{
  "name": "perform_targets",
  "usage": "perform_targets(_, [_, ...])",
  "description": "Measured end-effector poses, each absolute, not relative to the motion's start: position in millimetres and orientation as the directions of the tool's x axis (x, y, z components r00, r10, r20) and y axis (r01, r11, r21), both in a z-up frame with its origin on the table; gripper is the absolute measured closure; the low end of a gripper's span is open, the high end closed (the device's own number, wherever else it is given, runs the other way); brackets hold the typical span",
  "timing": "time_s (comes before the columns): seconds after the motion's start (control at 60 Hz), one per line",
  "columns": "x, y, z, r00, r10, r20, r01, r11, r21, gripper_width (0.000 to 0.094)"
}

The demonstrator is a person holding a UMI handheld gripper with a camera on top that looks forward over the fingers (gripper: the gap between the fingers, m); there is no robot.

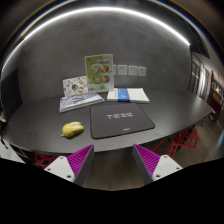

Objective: Arrange mouse

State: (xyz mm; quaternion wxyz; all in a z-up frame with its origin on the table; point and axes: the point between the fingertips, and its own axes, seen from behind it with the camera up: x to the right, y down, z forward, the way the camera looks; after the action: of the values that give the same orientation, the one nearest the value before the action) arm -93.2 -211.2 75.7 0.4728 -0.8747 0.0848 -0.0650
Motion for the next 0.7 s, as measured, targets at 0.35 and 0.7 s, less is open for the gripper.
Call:
perform_targets(0.35, [-165.6, -146.6, 26.7, 0.987, 0.156, -0.044, 0.047, -0.538, -0.842, 0.0112])
perform_targets(0.7, [-249.5, -76.0, -16.0, 0.964, 0.265, -0.011, 0.14, -0.546, -0.826, 0.0109])
